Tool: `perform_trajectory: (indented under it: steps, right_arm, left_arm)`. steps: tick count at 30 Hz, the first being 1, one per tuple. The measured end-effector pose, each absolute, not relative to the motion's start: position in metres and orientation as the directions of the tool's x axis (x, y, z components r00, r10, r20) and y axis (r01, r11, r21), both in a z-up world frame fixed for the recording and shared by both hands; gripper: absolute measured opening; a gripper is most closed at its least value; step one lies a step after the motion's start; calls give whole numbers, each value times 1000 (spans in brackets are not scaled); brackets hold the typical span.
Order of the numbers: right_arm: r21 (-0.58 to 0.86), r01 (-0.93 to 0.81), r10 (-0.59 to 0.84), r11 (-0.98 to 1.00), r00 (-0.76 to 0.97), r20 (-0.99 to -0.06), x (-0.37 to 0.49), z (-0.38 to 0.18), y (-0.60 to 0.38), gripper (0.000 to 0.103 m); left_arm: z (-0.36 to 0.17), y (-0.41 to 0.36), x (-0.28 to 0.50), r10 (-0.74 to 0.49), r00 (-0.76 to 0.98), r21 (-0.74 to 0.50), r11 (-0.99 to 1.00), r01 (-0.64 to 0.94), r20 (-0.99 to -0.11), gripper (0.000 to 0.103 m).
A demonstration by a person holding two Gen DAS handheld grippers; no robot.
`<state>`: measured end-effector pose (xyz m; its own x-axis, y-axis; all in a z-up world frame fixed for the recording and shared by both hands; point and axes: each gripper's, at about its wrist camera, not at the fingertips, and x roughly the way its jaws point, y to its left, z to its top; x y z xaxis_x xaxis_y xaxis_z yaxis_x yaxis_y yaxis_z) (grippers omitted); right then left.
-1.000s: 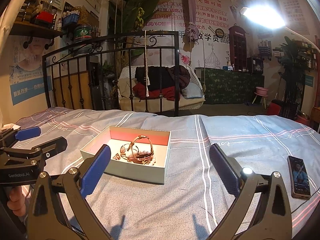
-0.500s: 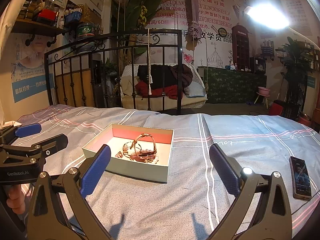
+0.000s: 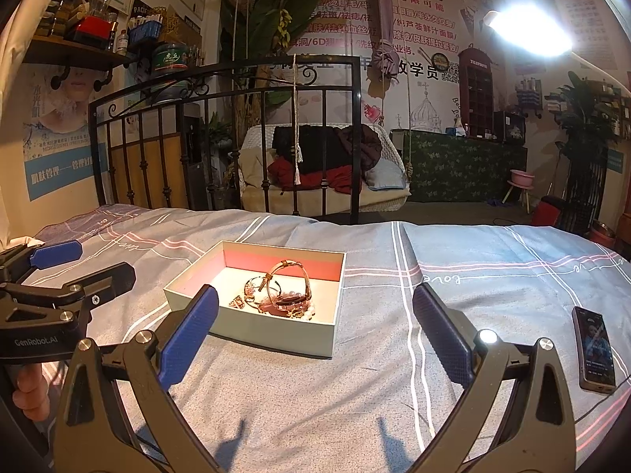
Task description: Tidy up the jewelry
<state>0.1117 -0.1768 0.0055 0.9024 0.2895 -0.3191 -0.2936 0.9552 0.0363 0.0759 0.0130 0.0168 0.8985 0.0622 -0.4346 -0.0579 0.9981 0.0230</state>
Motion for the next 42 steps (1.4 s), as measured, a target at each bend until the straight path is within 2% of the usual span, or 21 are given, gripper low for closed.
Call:
perform_trajectory:
  steps: [11,19,42]
  right_arm:
    - [33,-283,279,959,911,-305,115,9,-178,97]
    - [35,-283,280,958,910,-306,115,10,-179,97]
    - [41,-289,287,956,904,-318,114,7,-177,97]
  left_arm:
    - [22,20,69,75,905,-18,996,-91,-419,96]
    - [21,15,70,111,906,28,994,-109,-410,96]
    - [19,17,74,81,894,4,996,-88,-440,96]
